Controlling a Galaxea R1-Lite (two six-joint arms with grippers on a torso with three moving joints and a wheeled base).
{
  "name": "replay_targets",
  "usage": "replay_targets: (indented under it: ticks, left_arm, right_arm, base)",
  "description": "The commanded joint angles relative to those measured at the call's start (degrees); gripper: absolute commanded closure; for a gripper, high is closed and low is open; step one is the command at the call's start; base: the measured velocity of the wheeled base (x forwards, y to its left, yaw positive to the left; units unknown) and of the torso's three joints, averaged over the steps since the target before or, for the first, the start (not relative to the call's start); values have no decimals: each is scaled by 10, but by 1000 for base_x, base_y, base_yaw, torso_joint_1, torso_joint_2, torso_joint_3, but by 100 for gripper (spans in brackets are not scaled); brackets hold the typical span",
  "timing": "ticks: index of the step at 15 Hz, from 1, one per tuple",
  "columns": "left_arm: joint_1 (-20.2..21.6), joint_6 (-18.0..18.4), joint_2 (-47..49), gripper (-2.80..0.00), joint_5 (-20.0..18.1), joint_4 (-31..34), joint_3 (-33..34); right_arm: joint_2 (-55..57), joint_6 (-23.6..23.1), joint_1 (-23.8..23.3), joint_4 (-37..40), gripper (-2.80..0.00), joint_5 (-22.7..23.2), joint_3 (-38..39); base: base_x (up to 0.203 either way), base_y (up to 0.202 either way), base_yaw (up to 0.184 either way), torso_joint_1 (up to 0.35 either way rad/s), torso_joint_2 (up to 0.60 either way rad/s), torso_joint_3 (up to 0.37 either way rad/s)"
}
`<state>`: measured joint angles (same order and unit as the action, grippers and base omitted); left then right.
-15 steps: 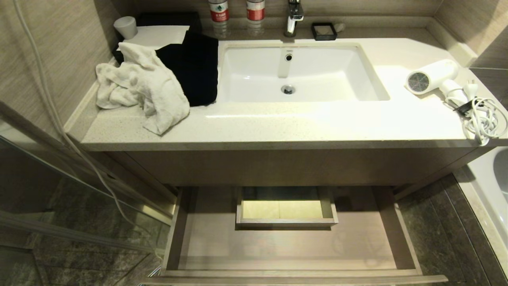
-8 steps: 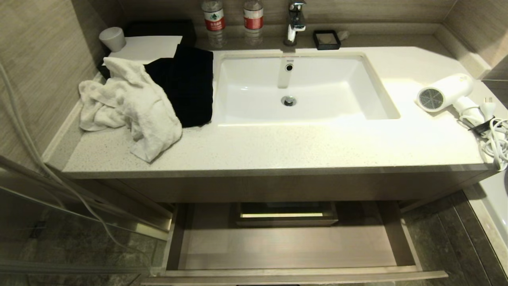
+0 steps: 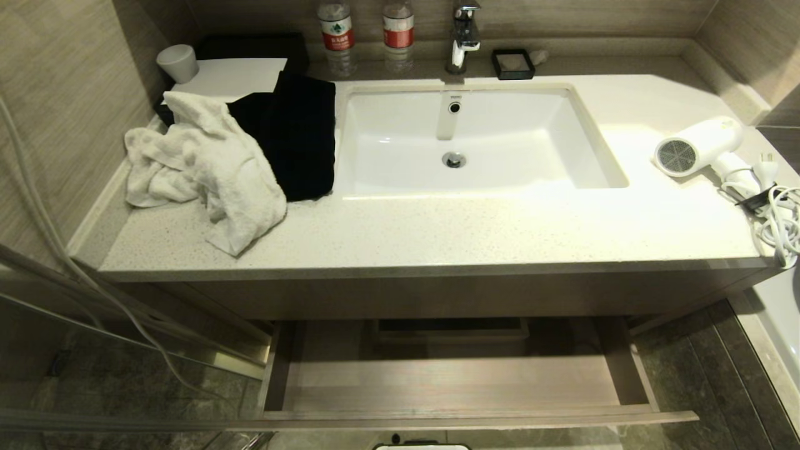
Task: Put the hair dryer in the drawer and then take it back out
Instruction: Pick up the hairdryer
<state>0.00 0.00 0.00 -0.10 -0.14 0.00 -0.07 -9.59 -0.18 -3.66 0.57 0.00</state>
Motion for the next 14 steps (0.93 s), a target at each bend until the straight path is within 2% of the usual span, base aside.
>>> replay_targets:
  ticks: [1,14]
  left_arm:
    - [0,-1,-1,0,0,0,0]
    - [0,0,-1,0,0,0,0]
  right_arm:
    - [0,-1,0,0,0,0,1]
    - [0,-1,0,0,0,0,1]
  base:
    - [0,0,0,0,0,0]
    - [0,0,0,0,0,0]
